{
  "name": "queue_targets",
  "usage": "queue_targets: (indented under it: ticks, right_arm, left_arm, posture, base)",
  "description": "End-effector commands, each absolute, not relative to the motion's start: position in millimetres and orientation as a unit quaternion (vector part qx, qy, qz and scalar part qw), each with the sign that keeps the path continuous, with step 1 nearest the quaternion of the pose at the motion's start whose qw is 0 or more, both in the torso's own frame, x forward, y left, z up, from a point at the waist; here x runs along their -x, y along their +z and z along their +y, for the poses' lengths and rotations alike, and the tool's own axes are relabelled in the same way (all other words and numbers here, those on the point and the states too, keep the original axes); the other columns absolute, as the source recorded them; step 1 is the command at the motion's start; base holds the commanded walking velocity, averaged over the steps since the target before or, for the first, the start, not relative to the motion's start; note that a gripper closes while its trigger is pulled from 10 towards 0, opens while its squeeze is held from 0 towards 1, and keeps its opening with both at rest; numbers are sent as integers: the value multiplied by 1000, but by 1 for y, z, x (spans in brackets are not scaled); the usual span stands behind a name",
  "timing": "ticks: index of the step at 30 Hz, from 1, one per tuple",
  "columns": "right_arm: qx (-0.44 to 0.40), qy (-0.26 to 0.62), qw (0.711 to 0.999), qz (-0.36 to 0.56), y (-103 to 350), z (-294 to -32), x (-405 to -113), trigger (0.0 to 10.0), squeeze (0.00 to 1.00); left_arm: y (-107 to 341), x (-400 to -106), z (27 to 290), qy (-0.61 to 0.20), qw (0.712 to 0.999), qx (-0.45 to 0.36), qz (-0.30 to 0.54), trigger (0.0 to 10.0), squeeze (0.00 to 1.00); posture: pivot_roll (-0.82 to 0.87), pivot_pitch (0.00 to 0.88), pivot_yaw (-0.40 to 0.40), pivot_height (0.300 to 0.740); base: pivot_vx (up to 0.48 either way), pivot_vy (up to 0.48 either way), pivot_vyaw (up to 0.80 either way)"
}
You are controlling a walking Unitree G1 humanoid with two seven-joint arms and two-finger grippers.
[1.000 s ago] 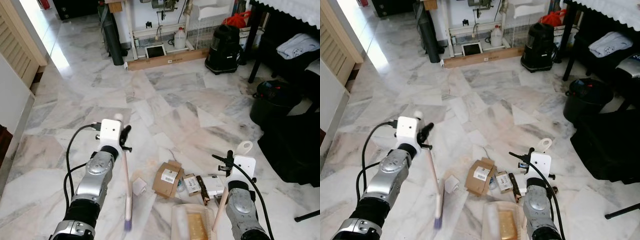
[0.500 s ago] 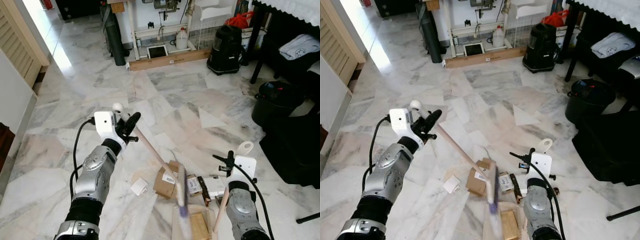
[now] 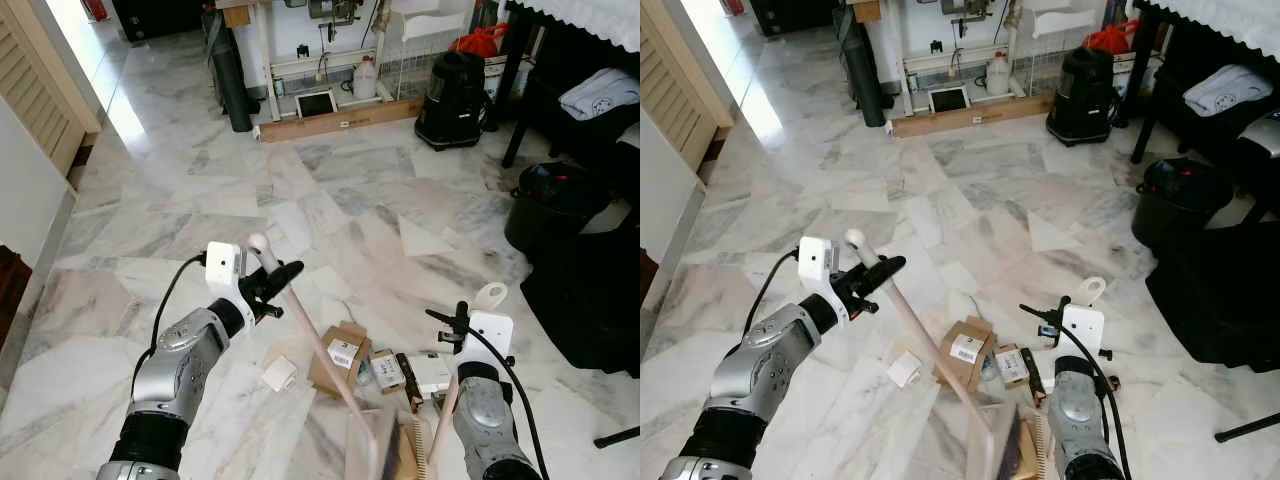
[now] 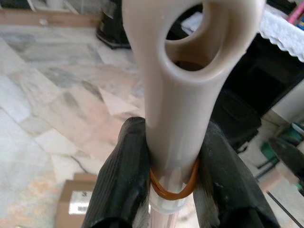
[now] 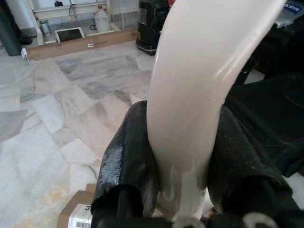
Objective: Sweep floor
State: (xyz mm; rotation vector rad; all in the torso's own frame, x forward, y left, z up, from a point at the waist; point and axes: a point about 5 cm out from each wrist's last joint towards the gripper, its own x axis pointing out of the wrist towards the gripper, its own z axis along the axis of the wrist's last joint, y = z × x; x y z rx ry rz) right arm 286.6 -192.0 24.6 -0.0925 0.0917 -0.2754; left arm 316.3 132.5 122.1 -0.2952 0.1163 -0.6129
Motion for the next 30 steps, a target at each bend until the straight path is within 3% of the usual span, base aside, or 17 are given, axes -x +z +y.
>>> queue_targets:
  ticks: [1,10,16,20,30]
  right_arm:
    - [27,-136,987,84,11,-184,-280,10000,0]
    - [27,-134,987,83,12,-184,-281,10000,0]
    - [28,-134,987,84,12,-184,-281,10000,0]
    - [27,-134,987,84,12,-183,-281,10000,0]
    - [26,-134,987,86,11,-183,-281,10000,0]
  left_arm:
    - [132,-316,139,-305,941,141,38,10000,0]
    - [128,-310,142,-328,934,121,72,10000,0]
    - [116,-309,129,-331,934,97,97,10000,0]
    - [119,-306,111,-355,921,133,87,10000,0]
    - [111,-308,104,-348,929,75,106,10000,0]
  posture:
    - [109,48,114,740]
    - [110,48,112,740]
    - [109,48,112,740]
    - [107,48,113,740]
    - [106,43,116,740]
  base:
    - [0,0,0]
    - [0,0,0]
    - [0,0,0]
    - [0,0,0]
    - [0,0,0]
